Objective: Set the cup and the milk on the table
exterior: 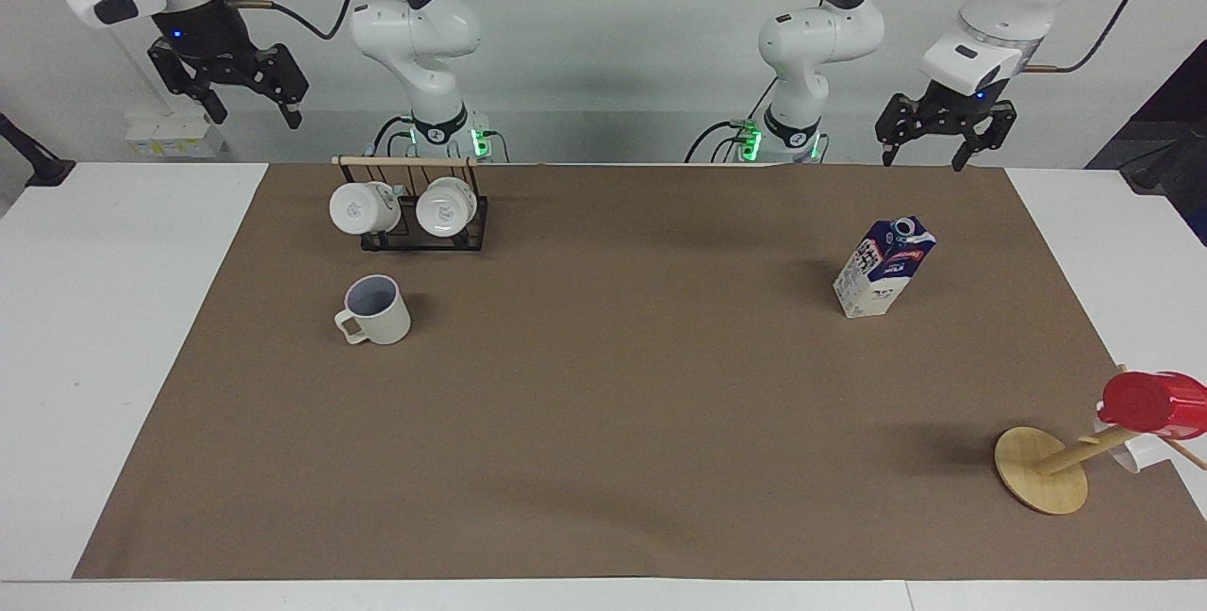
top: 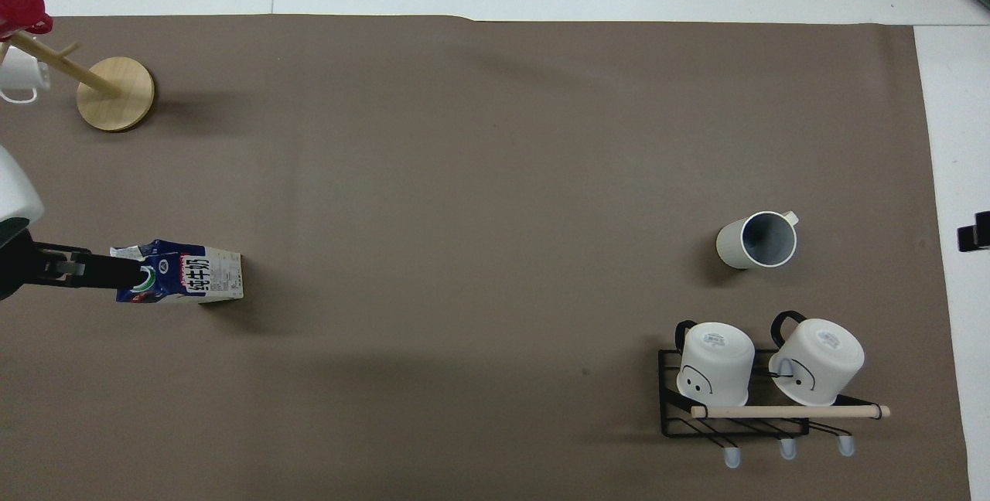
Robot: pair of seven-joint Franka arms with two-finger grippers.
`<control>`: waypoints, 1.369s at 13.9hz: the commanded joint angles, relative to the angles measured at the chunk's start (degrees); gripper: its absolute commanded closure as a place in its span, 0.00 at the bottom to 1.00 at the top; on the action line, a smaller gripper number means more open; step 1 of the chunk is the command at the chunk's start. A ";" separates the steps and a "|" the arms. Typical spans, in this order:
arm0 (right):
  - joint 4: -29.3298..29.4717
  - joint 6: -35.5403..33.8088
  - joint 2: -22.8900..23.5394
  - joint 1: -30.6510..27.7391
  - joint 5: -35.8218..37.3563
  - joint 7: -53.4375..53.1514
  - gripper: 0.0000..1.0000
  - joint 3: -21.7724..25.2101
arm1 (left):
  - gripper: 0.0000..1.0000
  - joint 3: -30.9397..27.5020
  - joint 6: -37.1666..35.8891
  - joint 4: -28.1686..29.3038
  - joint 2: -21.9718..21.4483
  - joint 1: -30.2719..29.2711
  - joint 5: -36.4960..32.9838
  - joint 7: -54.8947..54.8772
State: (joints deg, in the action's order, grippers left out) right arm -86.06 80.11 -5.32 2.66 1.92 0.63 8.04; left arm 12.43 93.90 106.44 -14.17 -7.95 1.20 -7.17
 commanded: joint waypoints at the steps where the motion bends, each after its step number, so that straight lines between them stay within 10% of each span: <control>1: -1.65 -0.13 -1.45 -0.02 0.54 -0.54 0.00 -0.22 | 0.00 -0.21 -1.00 -1.59 0.28 -0.22 -0.76 -0.30; 19: -4.90 2.15 -3.64 0.07 0.54 -2.03 0.00 -0.74 | 0.00 -0.74 -0.48 -1.59 0.20 -0.58 -0.67 0.05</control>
State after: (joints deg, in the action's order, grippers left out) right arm -87.32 80.14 -6.30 2.67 1.92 0.45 8.00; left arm 11.43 93.93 105.89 -14.17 -8.10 1.20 -7.10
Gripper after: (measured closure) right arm 0.000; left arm 0.000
